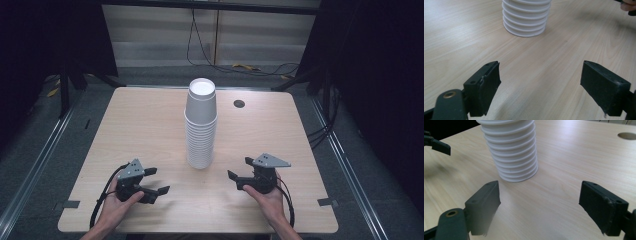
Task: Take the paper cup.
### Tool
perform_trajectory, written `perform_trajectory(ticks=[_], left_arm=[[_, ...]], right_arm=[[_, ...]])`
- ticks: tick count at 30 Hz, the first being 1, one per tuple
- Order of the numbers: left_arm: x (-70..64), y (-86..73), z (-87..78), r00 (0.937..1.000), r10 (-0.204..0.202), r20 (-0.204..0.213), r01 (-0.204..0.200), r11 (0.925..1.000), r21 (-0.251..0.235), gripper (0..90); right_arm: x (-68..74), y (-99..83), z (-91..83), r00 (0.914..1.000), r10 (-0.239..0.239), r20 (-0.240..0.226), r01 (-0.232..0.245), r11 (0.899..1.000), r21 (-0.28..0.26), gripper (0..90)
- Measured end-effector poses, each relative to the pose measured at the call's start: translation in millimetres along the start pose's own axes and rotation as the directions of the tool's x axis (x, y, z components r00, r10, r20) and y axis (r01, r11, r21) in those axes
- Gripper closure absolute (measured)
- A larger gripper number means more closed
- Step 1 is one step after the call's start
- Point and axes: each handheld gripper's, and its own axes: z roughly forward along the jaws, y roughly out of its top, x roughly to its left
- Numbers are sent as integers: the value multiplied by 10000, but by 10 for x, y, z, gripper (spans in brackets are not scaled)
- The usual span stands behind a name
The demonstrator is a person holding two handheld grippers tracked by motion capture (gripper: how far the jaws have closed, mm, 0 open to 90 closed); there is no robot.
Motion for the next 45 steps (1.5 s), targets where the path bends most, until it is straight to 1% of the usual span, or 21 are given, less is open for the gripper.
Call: perform_trajectory(ticks=[1,5,7,9,10,11,16,18,23,27,28,29,32,35,36,38,41,42,43,44,45], left_arm=[[-4,-10,13,10000,13,7,-13,9998,202,159],[4,1,17,10000,-21,73,21,10000,52,159],[9,5,16,9999,137,-47,-136,9999,66,159],[9,6,16,9999,142,-75,-142,9999,55,159],[10,7,12,10000,61,-71,-61,10000,-2,159],[10,8,7,9999,76,-95,-76,10000,6,159],[7,8,-7,9999,71,-95,-72,10000,-12,159],[8,8,-2,9999,90,-91,-90,10000,-25,159],[18,9,13,9999,120,-68,-120,9999,-10,159],[32,13,30,9999,67,-106,-67,10000,3,159],[32,16,36,9999,-4,-108,4,10000,13,159],[33,19,38,9999,81,-118,-80,10000,54,159],[9,14,44,9992,183,-368,-177,9997,171,159],[11,14,45,9995,157,-258,-153,9998,160,159],[12,16,39,9994,218,-275,-216,9997,103,159],[11,17,35,9995,207,-255,-205,9997,90,159],[4,9,28,9996,212,-211,-210,9997,88,159],[5,5,22,9994,261,-219,-258,9996,114,159],[-1,-1,18,9997,188,-184,-186,9998,89,159],[-7,-7,14,9997,162,-162,-161,9998,77,159],[-4,-9,10,9996,243,-145,-241,9996,120,159]], right_arm=[[-3,0,3,10000,17,-76,-16,10000,69,157],[24,16,-23,9996,-26,-286,24,10000,-64,159],[33,39,-43,9992,-68,-401,61,9998,-165,160],[36,63,-54,9991,-89,-411,82,9998,-174,160],[33,136,-82,9992,-172,-350,160,9992,-357,159],[33,169,-89,9991,-164,-391,147,9990,-425,159],[51,218,-96,9981,-188,-591,166,9991,-382,159],[72,253,-111,9966,-338,-748,308,9987,-405,165],[91,342,-139,9948,-442,-914,390,9975,-582,168],[99,402,-139,9935,-611,-962,553,9965,-621,155],[103,418,-141,9932,-636,-971,577,9964,-628,152],[106,447,-147,9929,-701,-961,642,9960,-628,152],[112,533,-155,9905,-767,-1140,690,9952,-699,156],[135,553,-142,9889,-751,-1282,658,9950,-750,159],[177,579,-125,9862,-891,-1394,794,9941,-737,160],[186,592,-120,9857,-926,-1412,825,9937,-753,160],[222,687,-109,9821,-1084,-1542,961,9917,-851,159],[222,687,-109,9821,-1084,-1542,961,9917,-851,159],[228,718,-115,9818,-1096,-1550,957,9909,-944,159],[243,800,-129,9800,-1202,-1589,1044,9891,-1041,158],[243,828,-135,9790,-1244,-1618,1076,9882,-1087,158]])
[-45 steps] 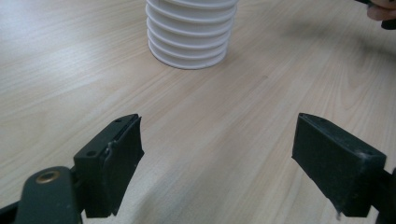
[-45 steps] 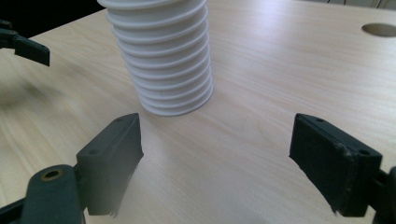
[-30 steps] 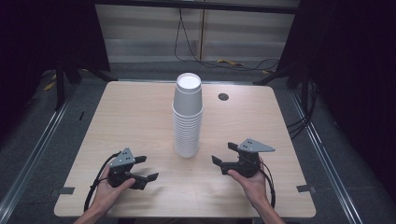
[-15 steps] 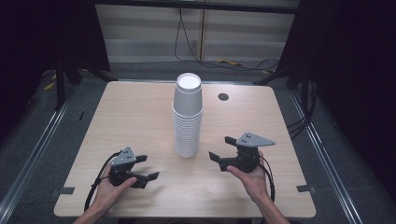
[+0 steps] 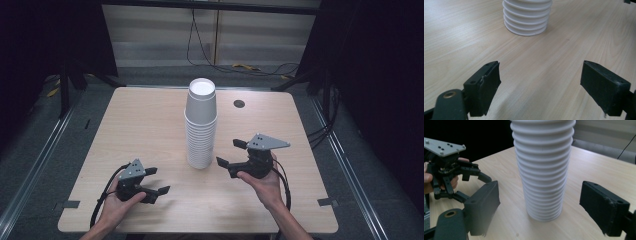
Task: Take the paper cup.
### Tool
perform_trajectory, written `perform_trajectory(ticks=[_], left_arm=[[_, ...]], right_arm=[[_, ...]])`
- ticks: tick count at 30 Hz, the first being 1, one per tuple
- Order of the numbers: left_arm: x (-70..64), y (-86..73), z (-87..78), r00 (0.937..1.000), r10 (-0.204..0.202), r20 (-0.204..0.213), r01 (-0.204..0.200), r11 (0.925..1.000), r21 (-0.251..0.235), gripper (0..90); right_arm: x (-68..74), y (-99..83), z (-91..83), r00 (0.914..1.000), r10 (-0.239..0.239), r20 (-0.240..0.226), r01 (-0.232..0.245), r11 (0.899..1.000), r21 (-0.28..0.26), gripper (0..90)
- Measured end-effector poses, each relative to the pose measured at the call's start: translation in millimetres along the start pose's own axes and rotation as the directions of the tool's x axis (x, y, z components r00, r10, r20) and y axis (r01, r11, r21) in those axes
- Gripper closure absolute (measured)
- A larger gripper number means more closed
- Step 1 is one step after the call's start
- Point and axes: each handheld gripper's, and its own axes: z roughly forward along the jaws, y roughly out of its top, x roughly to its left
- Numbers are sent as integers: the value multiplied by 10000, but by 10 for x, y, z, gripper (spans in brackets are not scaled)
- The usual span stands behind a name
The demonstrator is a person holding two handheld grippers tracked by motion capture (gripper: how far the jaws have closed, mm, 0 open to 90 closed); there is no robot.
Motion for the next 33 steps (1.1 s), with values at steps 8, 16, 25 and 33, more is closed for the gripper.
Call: perform_trajectory(ticks=[8,16,25,33], left_arm=[[-37,-4,-18,9999,10,155,-9,10000,-33,159],[-38,-6,-11,9998,25,202,-26,10000,14,159],[-29,-11,-20,9999,70,123,-70,10000,33,159],[-25,-13,-19,9998,62,204,-61,10000,-52,159]], right_arm=[[20,214,12,9987,-186,-477,178,9997,-174,143],[-17,420,-6,9986,-334,-401,313,9982,-510,142],[-16,727,-49,9961,-883,7,879,9911,-1002,168],[-66,918,28,9963,-751,-412,712,9935,-887,135]])
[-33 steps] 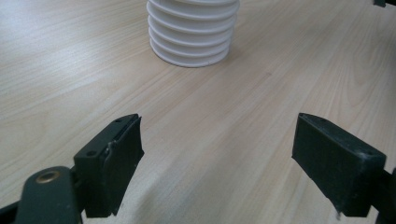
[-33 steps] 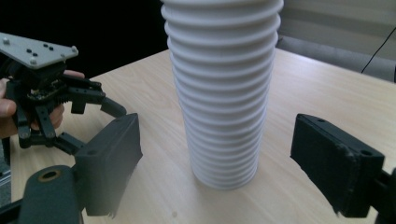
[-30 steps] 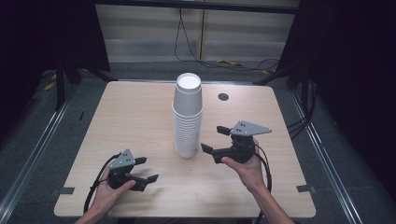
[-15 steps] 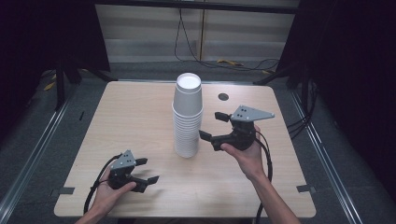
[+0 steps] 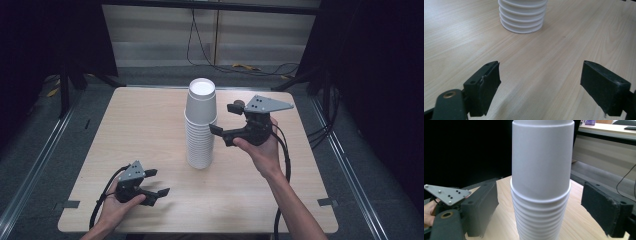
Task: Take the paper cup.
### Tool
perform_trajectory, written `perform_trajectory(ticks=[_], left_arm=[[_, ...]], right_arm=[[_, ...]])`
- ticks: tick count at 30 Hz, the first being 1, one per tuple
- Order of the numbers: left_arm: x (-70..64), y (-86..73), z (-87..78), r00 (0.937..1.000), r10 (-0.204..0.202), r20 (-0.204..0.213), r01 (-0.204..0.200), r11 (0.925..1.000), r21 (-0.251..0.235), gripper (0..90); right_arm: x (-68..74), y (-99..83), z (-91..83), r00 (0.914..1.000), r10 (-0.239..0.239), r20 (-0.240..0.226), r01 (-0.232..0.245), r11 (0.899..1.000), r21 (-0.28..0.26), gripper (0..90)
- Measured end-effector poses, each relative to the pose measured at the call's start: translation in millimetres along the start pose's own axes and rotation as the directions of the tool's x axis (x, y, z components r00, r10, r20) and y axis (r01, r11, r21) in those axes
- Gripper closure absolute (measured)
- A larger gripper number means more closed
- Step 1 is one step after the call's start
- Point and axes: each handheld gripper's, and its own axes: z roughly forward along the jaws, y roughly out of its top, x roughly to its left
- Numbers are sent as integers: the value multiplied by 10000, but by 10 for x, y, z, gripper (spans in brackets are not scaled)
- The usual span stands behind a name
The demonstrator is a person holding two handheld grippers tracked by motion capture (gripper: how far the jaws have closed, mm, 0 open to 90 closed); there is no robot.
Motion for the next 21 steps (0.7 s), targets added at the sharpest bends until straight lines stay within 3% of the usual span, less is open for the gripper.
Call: perform_trajectory(ticks=[2,4,6,15,21], left_arm=[[0,2,-3,10000,75,1,-74,10000,-26,159],[-2,1,-4,10000,50,-3,-50,10000,-32,159],[-2,2,-6,10000,73,-2,-73,10000,-52,159],[-5,2,-18,10000,38,-50,-38,9999,-128,159],[-15,2,-12,9999,121,31,-120,9999,-90,159]], right_arm=[[-6,43,28,10000,-31,-86,31,10000,74,135],[-15,97,73,10000,-20,12,20,9981,618,133],[-29,139,110,10000,1,-99,7,9972,747,136],[-58,277,234,9998,-150,-119,157,9978,639,134],[-89,347,336,9991,-80,-408,107,9978,653,136]])
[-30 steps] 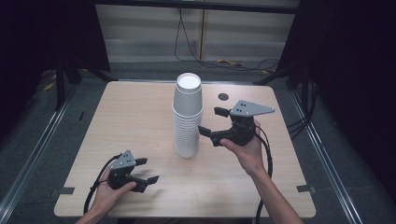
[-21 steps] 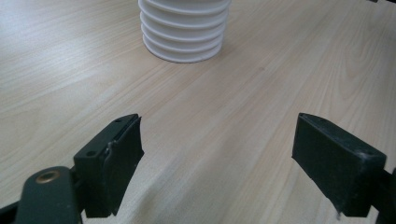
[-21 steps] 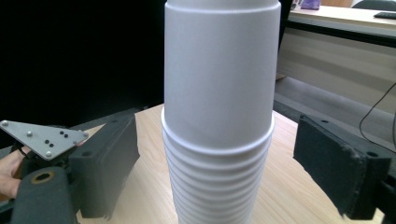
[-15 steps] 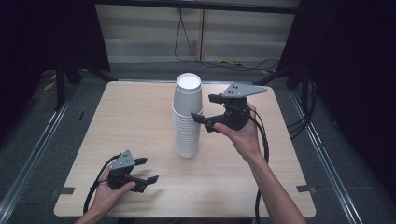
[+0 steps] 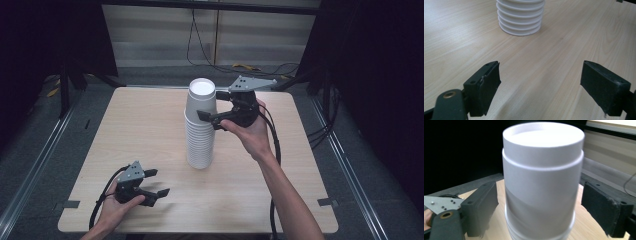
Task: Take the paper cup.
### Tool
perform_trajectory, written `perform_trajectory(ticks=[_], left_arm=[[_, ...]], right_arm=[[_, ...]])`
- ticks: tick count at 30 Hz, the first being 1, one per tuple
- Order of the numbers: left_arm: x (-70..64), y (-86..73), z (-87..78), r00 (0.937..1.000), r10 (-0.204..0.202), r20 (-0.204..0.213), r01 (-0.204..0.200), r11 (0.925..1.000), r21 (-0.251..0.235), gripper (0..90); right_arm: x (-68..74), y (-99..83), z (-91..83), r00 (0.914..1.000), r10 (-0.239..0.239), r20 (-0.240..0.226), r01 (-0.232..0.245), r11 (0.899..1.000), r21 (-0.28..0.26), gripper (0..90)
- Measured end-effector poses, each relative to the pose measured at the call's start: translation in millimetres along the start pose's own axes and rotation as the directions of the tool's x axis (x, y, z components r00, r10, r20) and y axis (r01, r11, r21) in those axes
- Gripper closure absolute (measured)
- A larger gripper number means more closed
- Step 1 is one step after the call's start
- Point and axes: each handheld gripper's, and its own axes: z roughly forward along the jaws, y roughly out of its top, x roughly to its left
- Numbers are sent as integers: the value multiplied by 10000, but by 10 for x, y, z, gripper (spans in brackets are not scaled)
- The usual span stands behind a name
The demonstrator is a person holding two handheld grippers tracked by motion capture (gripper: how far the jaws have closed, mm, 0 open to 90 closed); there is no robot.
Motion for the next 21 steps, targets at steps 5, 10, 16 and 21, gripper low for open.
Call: perform_trajectory(ticks=[5,10,16,21], left_arm=[[7,-2,-6,10000,-62,-52,62,10000,-14,159],[13,-9,8,10000,5,-20,-5,9999,166,158],[11,-9,8,10000,8,12,-9,9999,171,159],[12,-10,3,10000,-9,-12,9,9999,156,159]], right_arm=[[-24,82,87,9999,25,-130,-24,10000,13,137],[-34,147,167,9998,-25,-193,27,9999,131,138],[-35,182,241,9999,30,-142,-25,9995,326,139],[-48,188,272,9995,220,-205,-212,9990,395,173]])
